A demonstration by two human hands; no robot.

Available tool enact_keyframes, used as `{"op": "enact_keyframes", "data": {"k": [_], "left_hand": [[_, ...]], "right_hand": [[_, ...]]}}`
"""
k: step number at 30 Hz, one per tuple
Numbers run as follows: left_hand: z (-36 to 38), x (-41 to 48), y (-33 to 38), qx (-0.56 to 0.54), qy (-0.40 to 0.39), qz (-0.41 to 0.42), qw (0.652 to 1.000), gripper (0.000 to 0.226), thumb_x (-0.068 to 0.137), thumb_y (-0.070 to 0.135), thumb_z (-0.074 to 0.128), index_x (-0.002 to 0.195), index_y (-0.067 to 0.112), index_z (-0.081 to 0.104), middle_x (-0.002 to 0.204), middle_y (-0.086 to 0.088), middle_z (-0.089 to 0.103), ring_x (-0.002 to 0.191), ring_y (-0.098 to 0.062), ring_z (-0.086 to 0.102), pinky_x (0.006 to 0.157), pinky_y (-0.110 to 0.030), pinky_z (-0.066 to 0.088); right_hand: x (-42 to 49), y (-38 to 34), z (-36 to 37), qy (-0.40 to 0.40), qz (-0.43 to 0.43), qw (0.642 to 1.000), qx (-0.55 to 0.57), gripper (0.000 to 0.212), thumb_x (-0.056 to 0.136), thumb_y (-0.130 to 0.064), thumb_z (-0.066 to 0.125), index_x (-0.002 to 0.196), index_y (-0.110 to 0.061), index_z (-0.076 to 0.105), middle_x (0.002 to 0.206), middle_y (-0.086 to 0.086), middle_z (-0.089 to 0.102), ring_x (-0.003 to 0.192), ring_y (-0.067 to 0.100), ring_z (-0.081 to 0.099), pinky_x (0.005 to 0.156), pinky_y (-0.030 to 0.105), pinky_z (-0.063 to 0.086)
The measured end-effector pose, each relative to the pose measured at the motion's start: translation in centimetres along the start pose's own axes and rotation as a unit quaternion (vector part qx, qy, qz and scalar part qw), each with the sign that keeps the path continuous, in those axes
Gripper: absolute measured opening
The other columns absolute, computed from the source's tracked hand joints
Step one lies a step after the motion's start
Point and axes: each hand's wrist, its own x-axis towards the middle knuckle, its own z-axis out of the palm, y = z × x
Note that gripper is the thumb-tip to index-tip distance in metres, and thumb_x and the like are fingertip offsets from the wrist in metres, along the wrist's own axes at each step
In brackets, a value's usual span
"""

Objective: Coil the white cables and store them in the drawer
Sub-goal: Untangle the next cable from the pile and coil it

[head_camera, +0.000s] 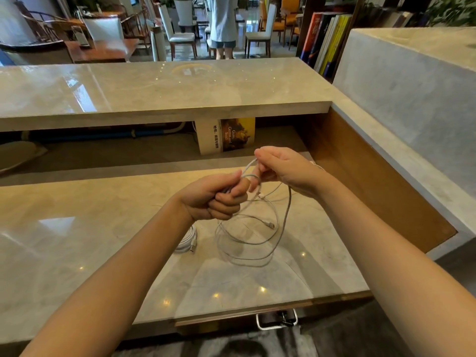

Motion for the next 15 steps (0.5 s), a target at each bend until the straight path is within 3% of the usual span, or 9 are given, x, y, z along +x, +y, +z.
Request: {"op": "enact_keyframes", "data": {"k": [3,7,9,11,15], "left_hand": [[-0.5,-0.5,0.4,-0.029,0.075,0.069,0.994,0.028,0.095,0.032,0.047,0.079,0.012,0.056,0.058,0.005,0.028,0.045,-0.006,0.025,0.039,-0.015,0.025],[-0.3,-0.2,0.4,0.025,0.206,0.143,0.968,0.034,0.095,0.032,0.04,0.069,0.015,0.055,0.052,0.007,0.03,0.043,-0.006,0.029,0.043,-0.017,0.032],[-0.3,-0.2,0.1,0.044,0.24,0.159,0.957,0.038,0.096,0.03,0.035,0.067,0.016,0.054,0.051,0.007,0.035,0.044,-0.006,0.034,0.048,-0.019,0.037],[-0.4,-0.3,0.0,0.057,0.255,0.16,0.952,0.04,0.097,0.029,0.032,0.066,0.018,0.054,0.052,0.007,0.036,0.046,-0.007,0.036,0.055,-0.022,0.041],[-0.4,-0.3,-0.3,0.065,0.269,0.152,0.949,0.042,0.098,0.026,0.031,0.066,0.018,0.056,0.051,0.007,0.039,0.048,-0.009,0.039,0.068,-0.028,0.039]], "right_hand": [[0.0,0.0,0.5,0.054,0.005,0.997,0.062,0.033,0.101,-0.029,0.036,0.076,-0.013,0.05,0.06,0.001,0.054,0.053,0.012,0.052,0.072,0.032,0.055],[0.5,-0.5,1.7,0.135,0.019,0.968,0.212,0.035,0.101,-0.029,0.035,0.076,-0.009,0.051,0.053,0.0,0.052,0.045,0.009,0.038,0.05,0.021,0.046],[0.7,-0.5,1.9,0.159,0.023,0.955,0.25,0.035,0.101,-0.028,0.035,0.076,-0.01,0.051,0.053,0.001,0.058,0.045,0.01,0.042,0.053,0.023,0.05],[0.9,-0.6,1.8,0.191,0.025,0.957,0.218,0.035,0.101,-0.028,0.036,0.076,-0.011,0.051,0.06,0.004,0.066,0.049,0.011,0.054,0.062,0.028,0.055],[1.4,-0.8,1.7,0.267,0.018,0.945,0.186,0.037,0.101,-0.028,0.036,0.072,-0.013,0.053,0.078,0.008,0.072,0.072,0.018,0.068,0.075,0.031,0.057]]}}
